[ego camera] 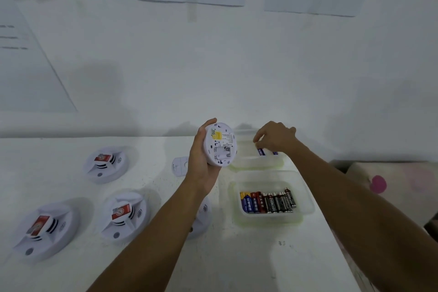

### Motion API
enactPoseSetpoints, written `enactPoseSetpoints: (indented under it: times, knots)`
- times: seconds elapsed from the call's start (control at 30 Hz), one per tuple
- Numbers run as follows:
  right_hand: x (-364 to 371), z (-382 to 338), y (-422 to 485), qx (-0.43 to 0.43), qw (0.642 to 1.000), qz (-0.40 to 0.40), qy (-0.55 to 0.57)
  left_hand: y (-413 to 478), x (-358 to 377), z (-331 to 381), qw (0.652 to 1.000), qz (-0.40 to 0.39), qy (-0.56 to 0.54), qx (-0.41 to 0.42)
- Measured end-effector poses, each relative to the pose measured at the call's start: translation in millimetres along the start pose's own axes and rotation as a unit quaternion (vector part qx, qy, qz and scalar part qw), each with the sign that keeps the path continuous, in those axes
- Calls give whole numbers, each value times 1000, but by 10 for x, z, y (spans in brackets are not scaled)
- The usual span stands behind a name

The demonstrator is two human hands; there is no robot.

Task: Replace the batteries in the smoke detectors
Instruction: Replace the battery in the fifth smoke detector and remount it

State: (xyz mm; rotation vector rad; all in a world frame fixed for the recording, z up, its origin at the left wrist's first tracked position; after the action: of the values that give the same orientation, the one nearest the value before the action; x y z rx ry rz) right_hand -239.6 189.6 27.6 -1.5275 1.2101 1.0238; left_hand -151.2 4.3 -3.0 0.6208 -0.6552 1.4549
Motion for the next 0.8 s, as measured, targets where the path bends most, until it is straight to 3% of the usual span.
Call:
enactPoseSetpoints:
  times: [0.07, 0.17, 0.23, 0.3, 0.37, 0.63, 0.8]
  knots:
    - [-171, 1, -110, 10, 992, 42, 122, -11, 1, 8, 1000, 7, -13, 0]
    - [-384, -55, -486, -26, 916, 107, 386, -42, 43, 23, 1000, 7, -30, 1]
    - [-395, -149, -761, -49, 869, 119, 478, -79, 99, 33, 999, 3, -35, 3]
    - [-279, -274, -976, -59, 846, 117, 516, -137, 176, 44, 999, 4, -40, 10]
    - [-111, -361, -1106, -58, 834, 130, 533, -186, 226, 42, 999, 6, -36, 12]
    - [282, -580, -1400, -64, 852, 284, 436, -290, 301, 61, 999, 37, -13, 15]
    - [442, -682, -1479, -109, 890, 318, 307, -273, 298, 111, 998, 40, -33, 25]
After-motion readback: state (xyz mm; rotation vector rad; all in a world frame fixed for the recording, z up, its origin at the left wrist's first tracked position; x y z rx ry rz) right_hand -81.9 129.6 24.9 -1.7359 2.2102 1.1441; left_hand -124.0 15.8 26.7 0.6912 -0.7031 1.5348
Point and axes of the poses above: each hand's wrist, its own y-axis towards the middle knuckle, its own x-axis out of the palm, z = x × y, the point moved 5 cm from there along y, towards the middle knuckle, and after that the axes turned 1 degree about y, right-handed, at the moved point
